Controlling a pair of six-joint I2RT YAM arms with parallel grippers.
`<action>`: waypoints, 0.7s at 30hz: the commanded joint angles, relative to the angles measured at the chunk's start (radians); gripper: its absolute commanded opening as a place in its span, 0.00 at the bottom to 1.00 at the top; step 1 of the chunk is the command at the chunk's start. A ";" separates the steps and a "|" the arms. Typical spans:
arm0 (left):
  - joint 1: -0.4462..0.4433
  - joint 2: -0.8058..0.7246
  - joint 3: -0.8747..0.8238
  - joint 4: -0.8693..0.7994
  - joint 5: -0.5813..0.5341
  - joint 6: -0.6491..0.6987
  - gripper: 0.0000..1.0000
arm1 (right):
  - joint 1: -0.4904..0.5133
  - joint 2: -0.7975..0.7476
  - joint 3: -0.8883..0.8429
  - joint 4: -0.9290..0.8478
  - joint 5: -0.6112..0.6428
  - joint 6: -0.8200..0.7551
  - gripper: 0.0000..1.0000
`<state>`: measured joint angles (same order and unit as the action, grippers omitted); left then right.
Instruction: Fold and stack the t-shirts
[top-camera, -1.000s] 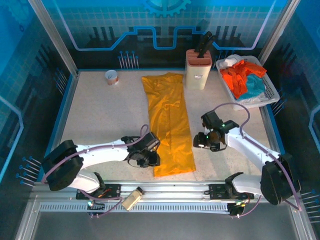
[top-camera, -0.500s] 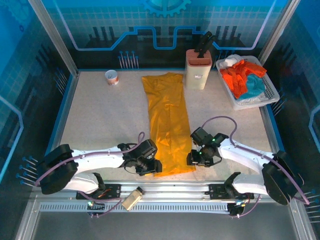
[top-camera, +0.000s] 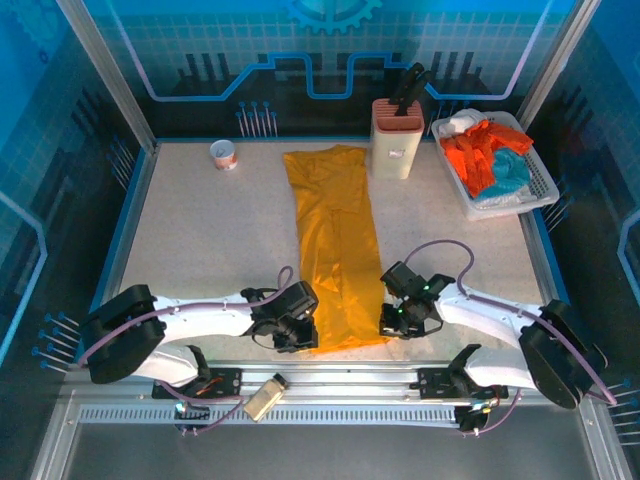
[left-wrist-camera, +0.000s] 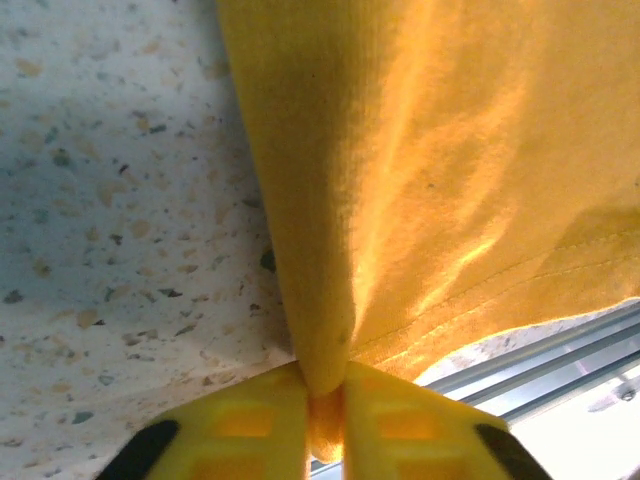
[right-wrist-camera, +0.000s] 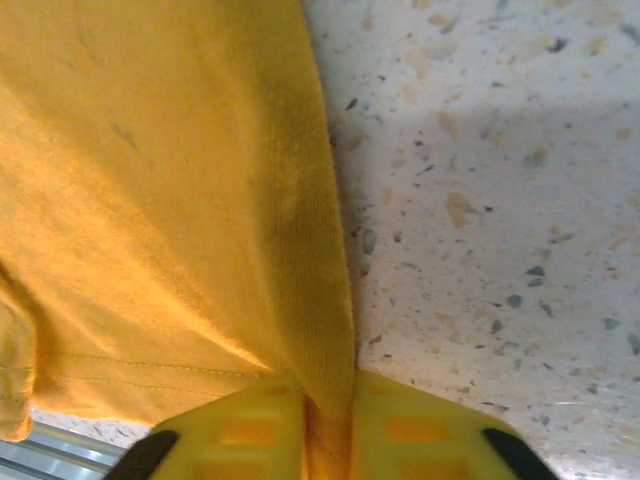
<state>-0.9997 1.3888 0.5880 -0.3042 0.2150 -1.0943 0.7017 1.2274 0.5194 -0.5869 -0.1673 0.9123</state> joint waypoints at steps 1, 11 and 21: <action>-0.005 -0.033 0.007 -0.087 -0.011 0.022 0.06 | 0.014 -0.021 -0.028 -0.008 -0.024 0.012 0.10; -0.046 -0.126 -0.022 -0.123 -0.009 -0.032 0.00 | 0.025 -0.152 -0.058 -0.065 -0.020 0.065 0.00; -0.014 -0.225 0.101 -0.301 -0.094 0.014 0.00 | 0.002 -0.239 0.093 -0.179 0.085 0.047 0.00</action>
<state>-1.0344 1.1946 0.6262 -0.4866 0.1688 -1.1042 0.7139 1.0012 0.5457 -0.7010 -0.1421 0.9649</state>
